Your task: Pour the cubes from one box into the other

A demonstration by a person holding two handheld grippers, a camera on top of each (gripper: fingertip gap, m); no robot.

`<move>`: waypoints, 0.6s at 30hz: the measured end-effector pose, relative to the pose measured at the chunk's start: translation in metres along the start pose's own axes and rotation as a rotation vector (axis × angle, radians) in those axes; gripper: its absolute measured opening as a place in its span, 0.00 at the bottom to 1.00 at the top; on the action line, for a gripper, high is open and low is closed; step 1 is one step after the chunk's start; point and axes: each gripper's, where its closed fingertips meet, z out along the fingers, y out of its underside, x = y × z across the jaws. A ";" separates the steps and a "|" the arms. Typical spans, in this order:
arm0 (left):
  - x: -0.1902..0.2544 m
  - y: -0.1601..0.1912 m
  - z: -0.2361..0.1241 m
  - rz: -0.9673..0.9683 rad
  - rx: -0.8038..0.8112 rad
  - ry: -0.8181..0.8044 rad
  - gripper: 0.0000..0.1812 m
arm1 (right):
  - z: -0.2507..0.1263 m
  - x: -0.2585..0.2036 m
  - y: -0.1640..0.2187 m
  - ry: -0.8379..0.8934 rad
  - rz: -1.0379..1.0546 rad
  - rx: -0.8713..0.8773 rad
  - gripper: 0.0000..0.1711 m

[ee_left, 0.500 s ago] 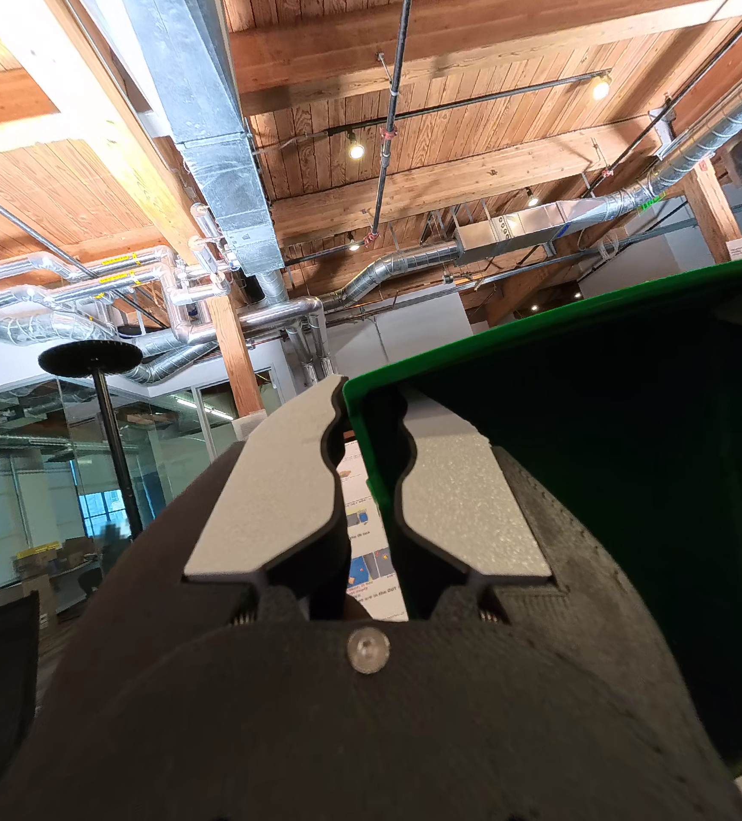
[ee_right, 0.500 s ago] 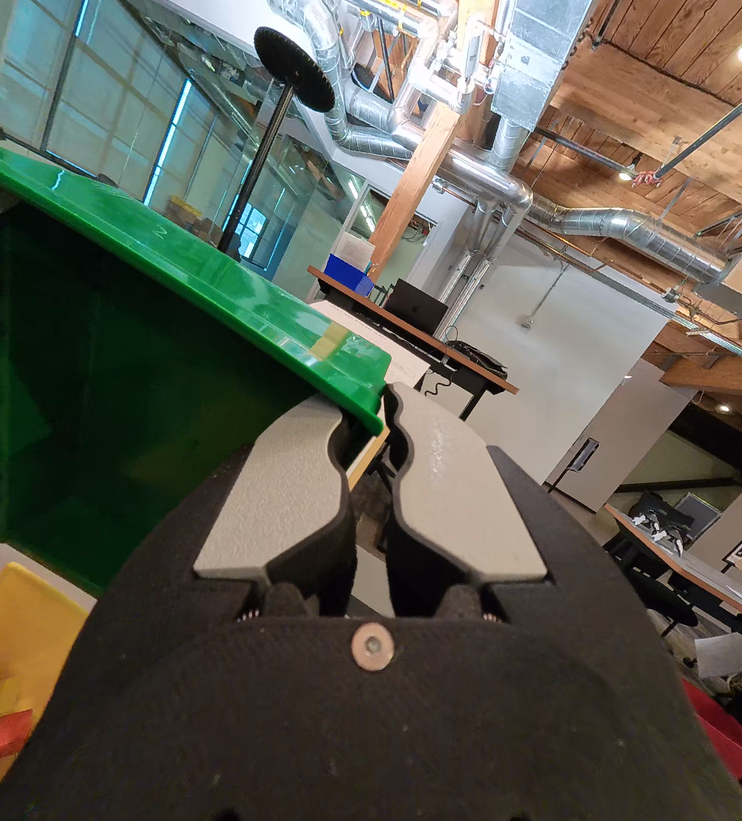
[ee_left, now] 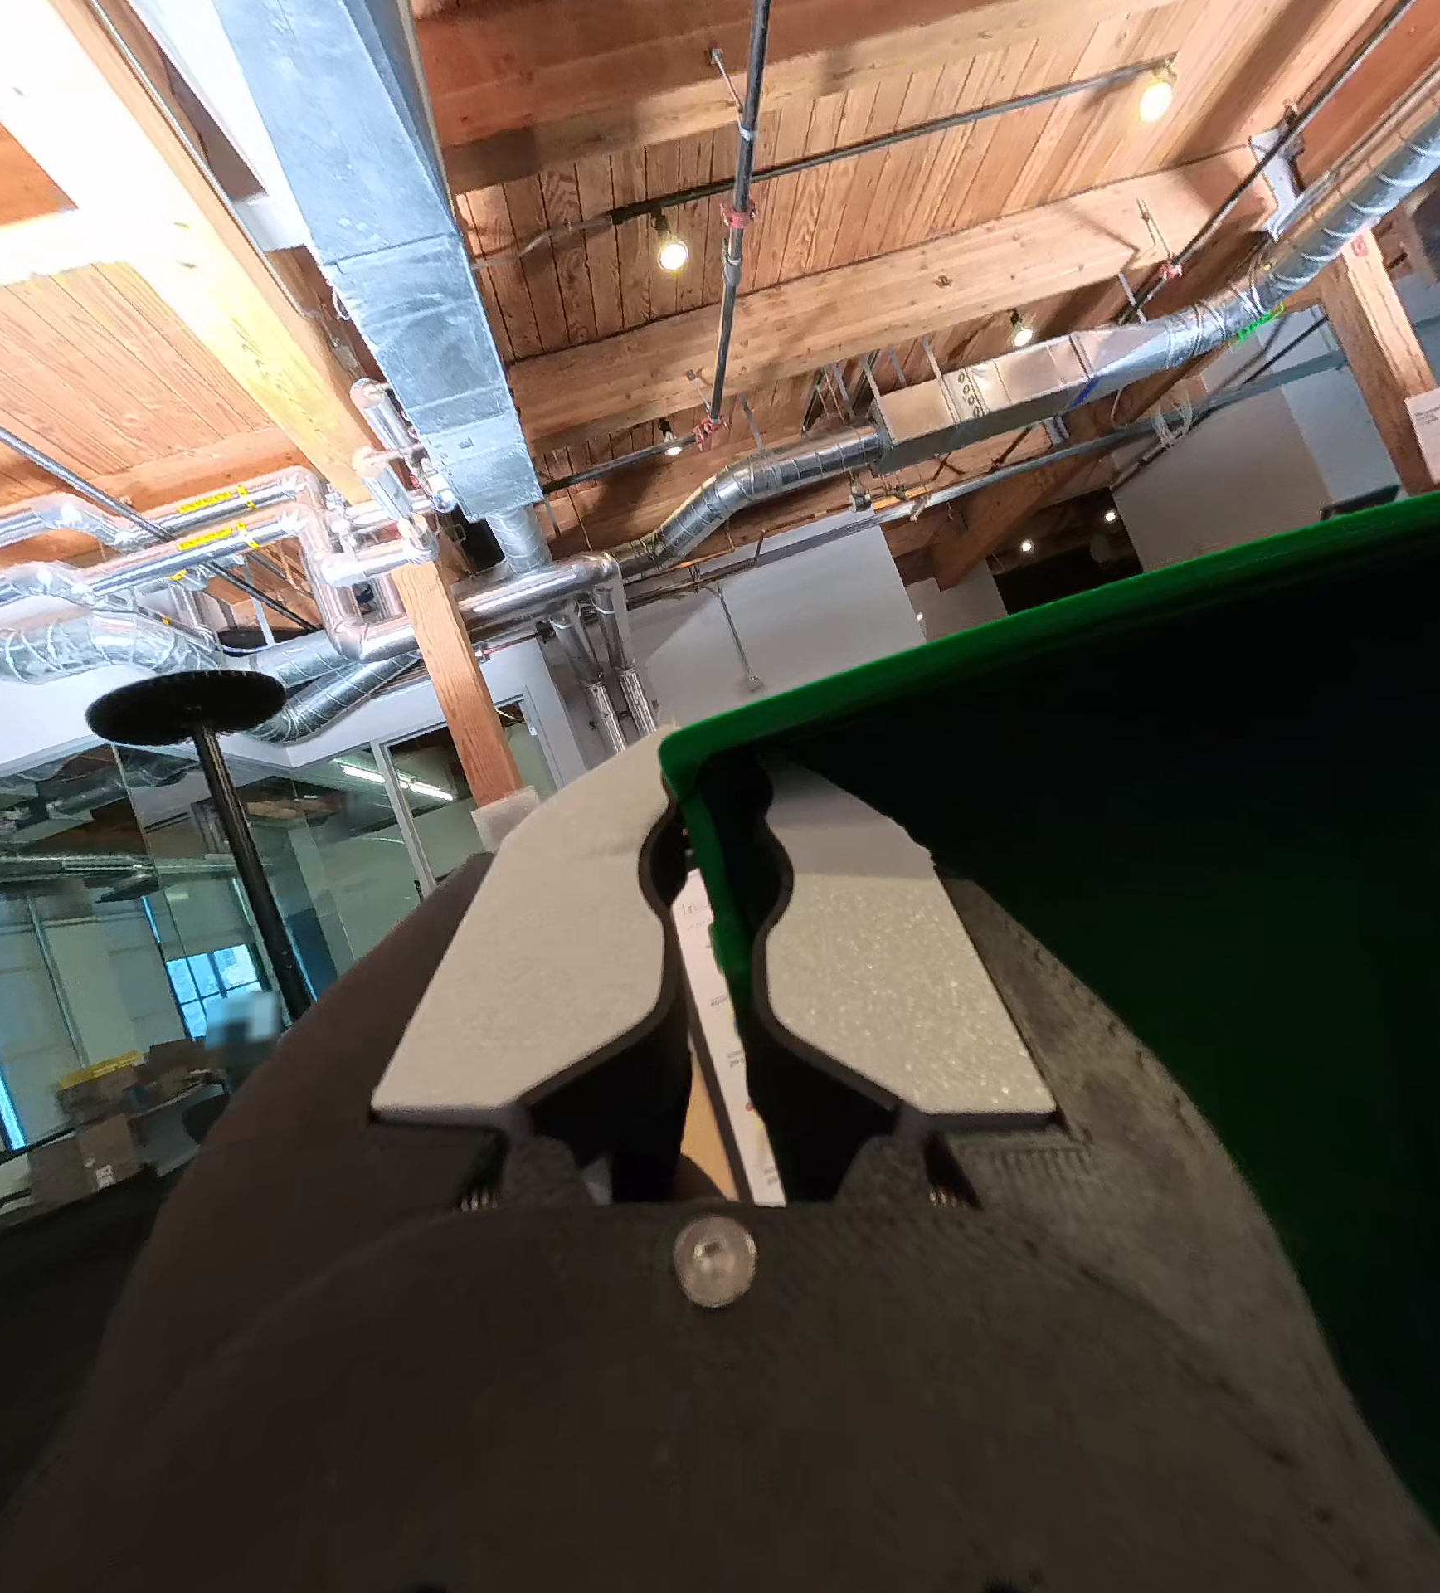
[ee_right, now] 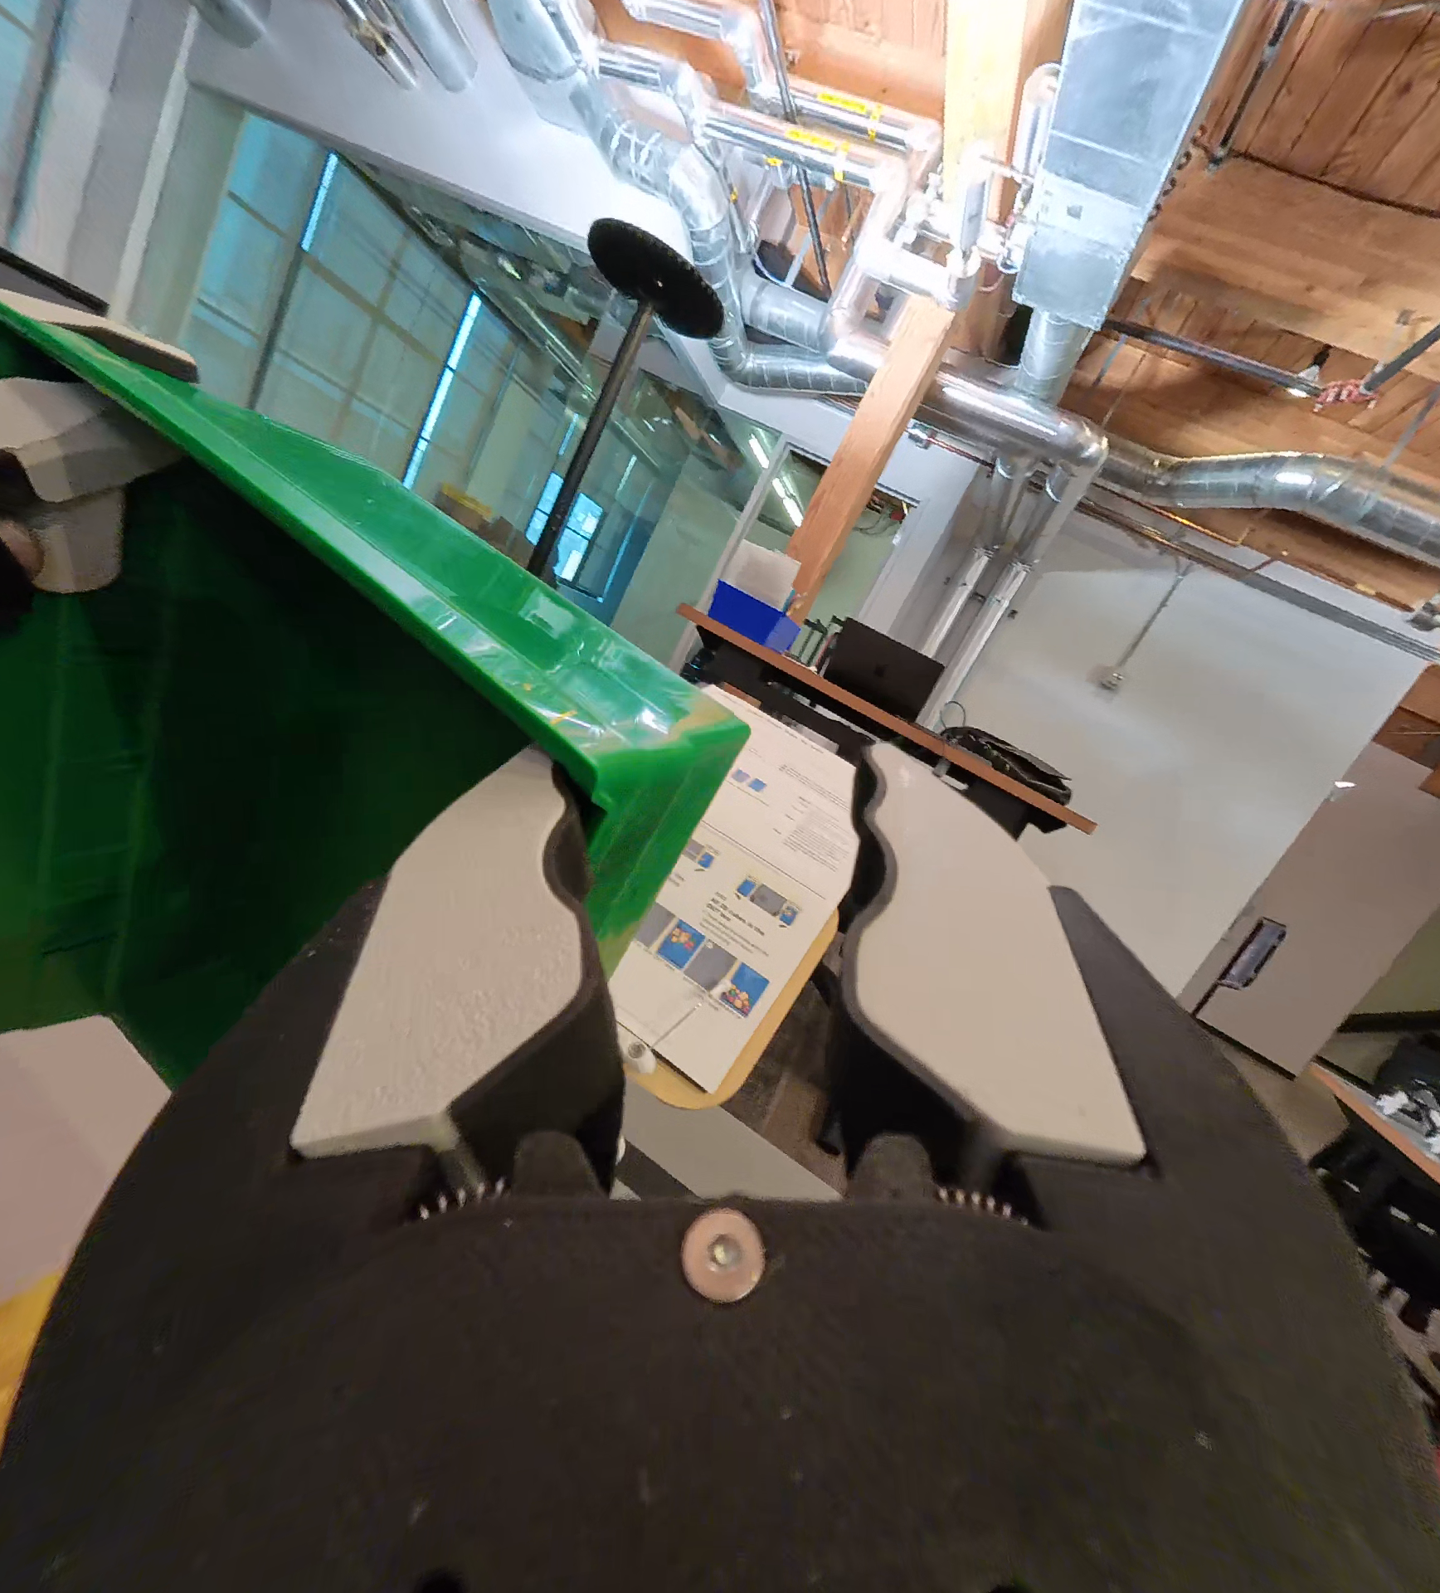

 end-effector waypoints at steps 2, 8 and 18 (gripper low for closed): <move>-0.008 -0.004 -0.001 0.015 -0.027 0.025 0.05 | 0.000 -0.007 -0.007 -0.015 -0.014 0.013 0.34; -0.048 0.001 -0.014 0.142 -0.119 0.015 0.05 | -0.002 -0.040 -0.027 -0.213 0.051 0.077 0.34; -0.134 0.102 -0.068 0.172 -0.542 0.042 0.03 | -0.002 -0.026 0.066 -0.307 0.398 -0.315 0.30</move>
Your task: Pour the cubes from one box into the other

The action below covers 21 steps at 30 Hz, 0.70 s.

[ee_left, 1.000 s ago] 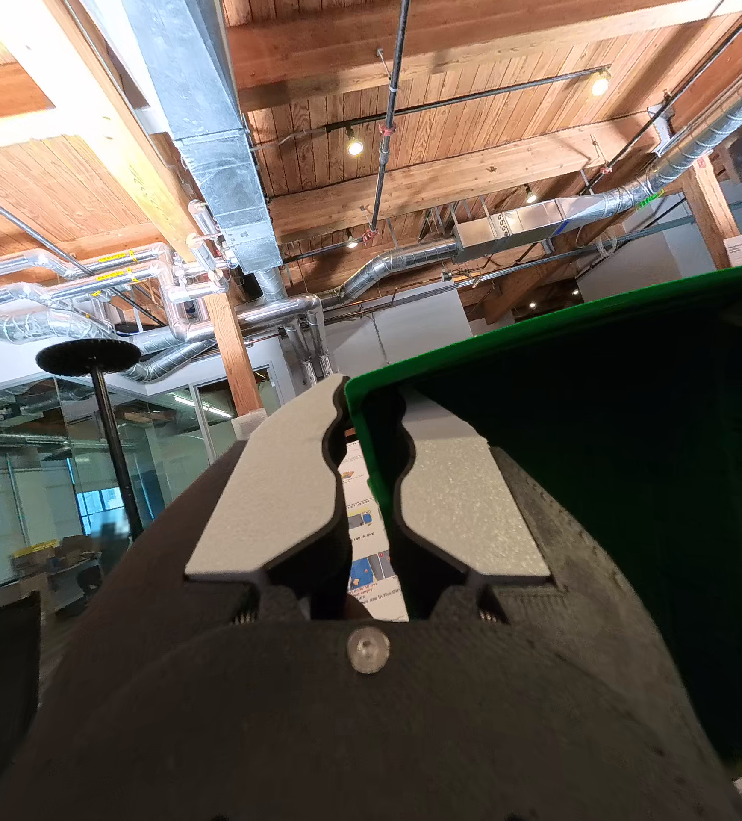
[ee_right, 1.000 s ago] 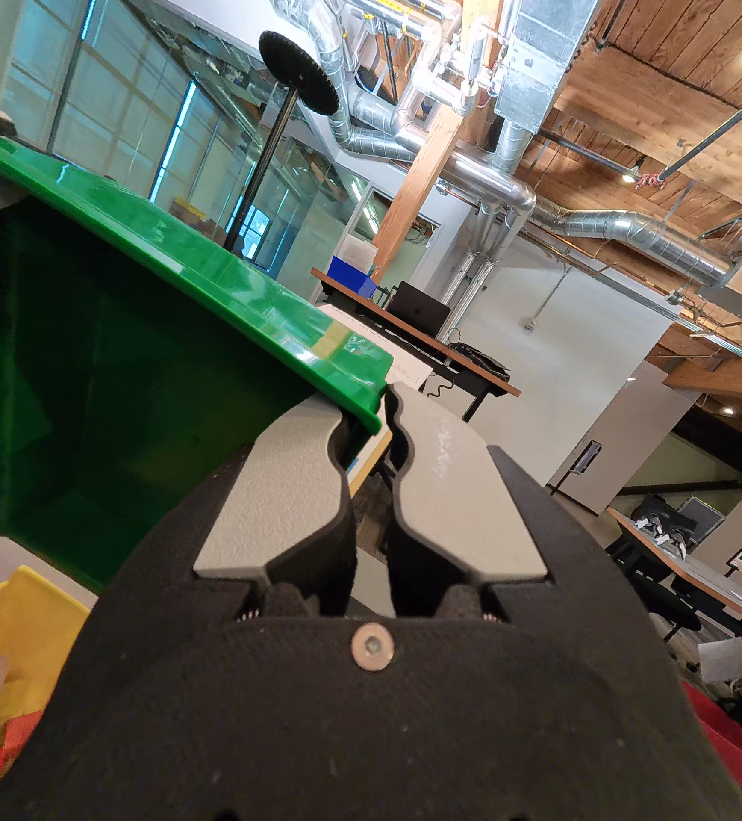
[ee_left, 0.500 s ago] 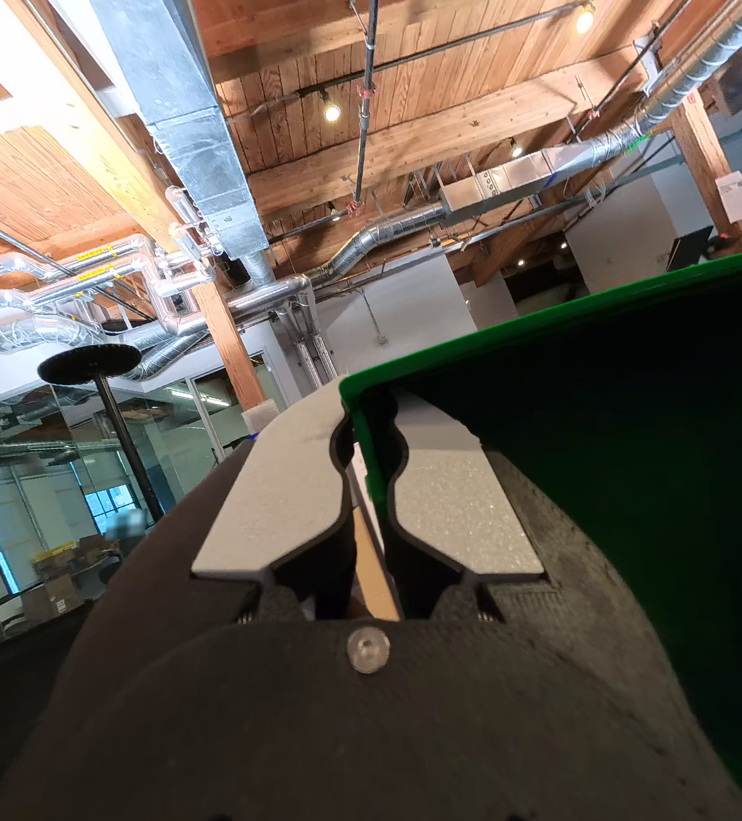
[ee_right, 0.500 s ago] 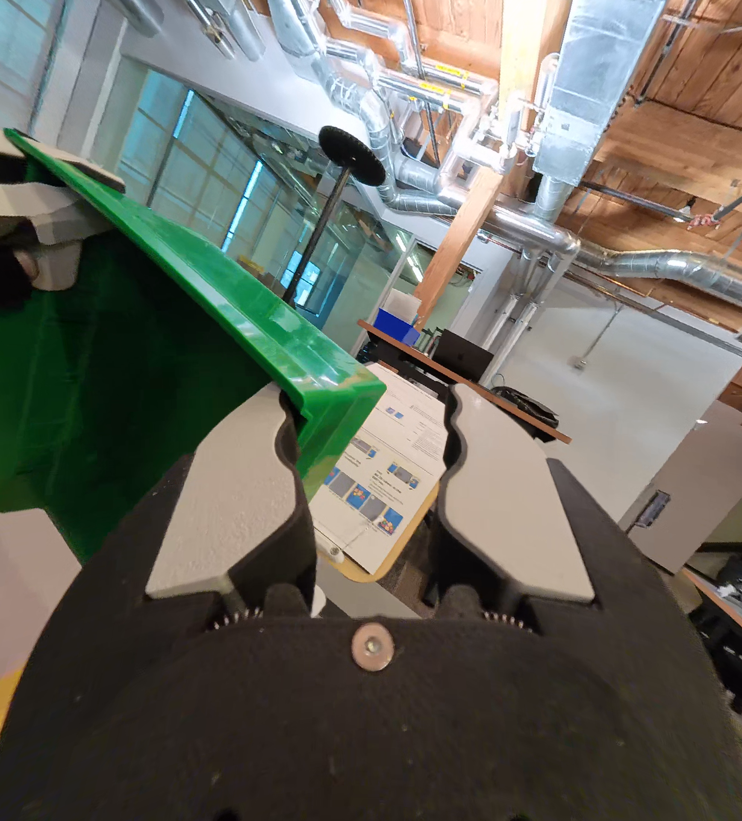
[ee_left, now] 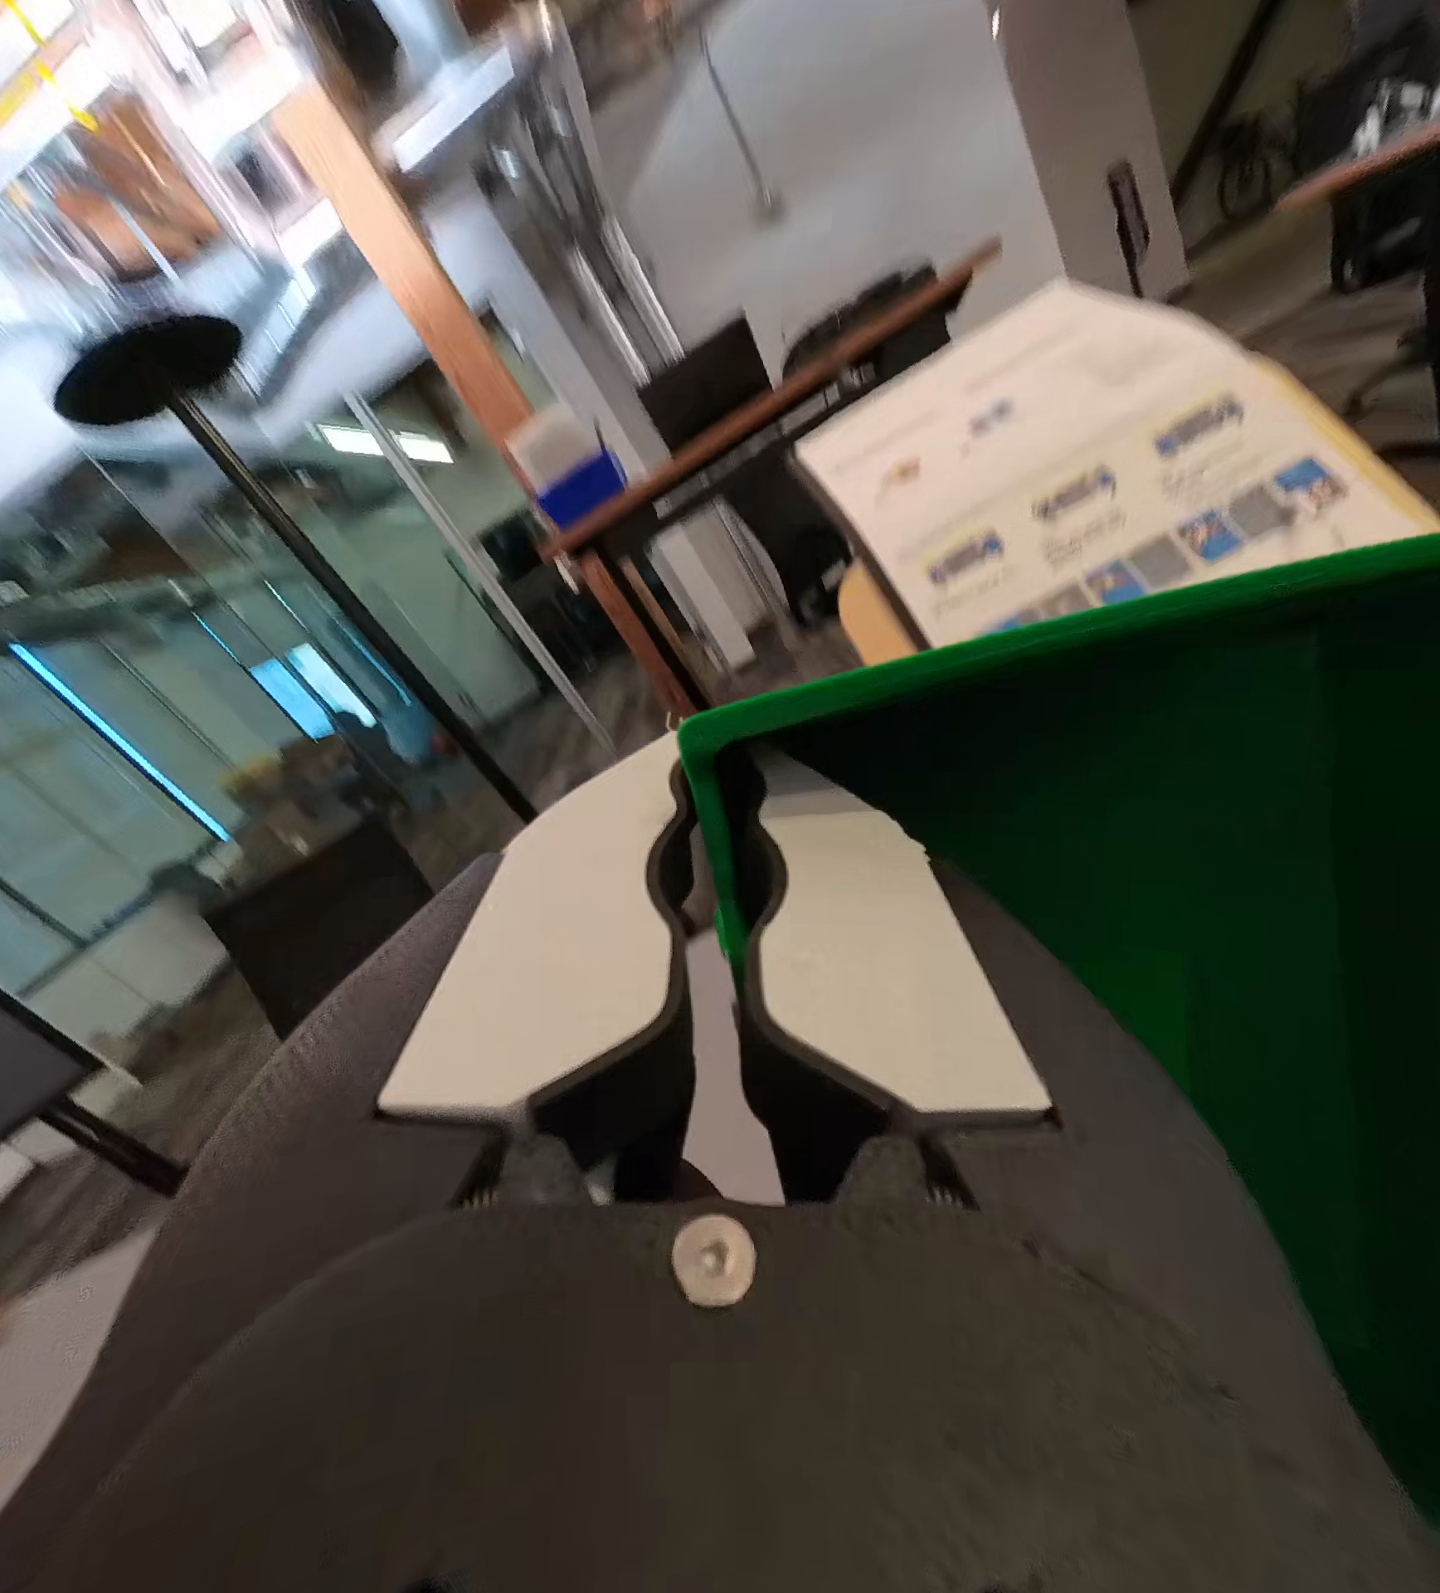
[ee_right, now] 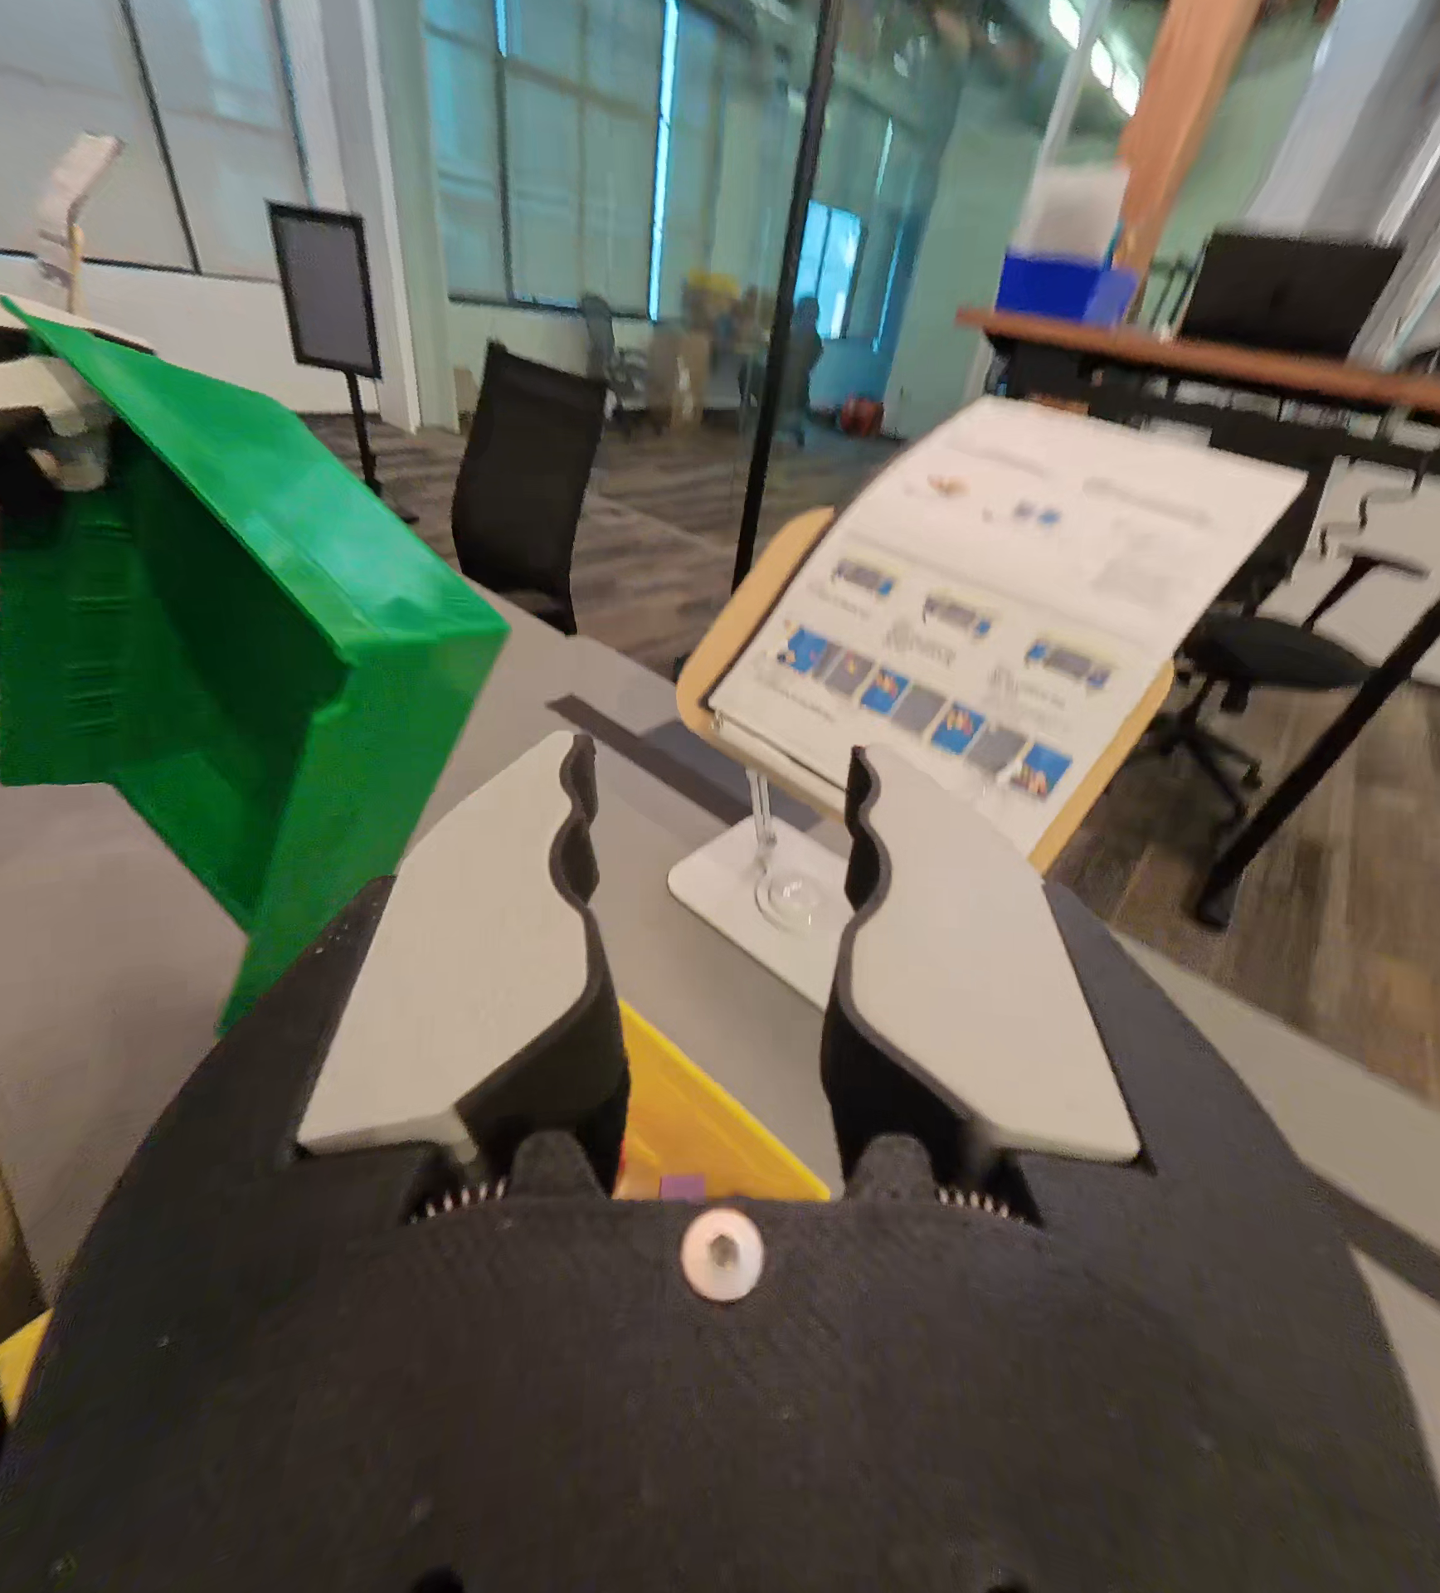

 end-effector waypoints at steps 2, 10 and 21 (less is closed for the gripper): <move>-0.004 0.036 0.008 -0.062 -0.112 0.069 0.03 | 0.002 0.012 0.022 0.013 0.042 -0.051 0.30; 0.017 0.190 0.061 -0.349 -0.529 0.336 0.04 | 0.012 0.048 0.136 0.031 0.337 -0.252 0.30; 0.075 0.314 0.081 -0.555 -0.881 0.498 0.06 | 0.012 0.026 0.283 -0.027 0.587 -0.621 0.27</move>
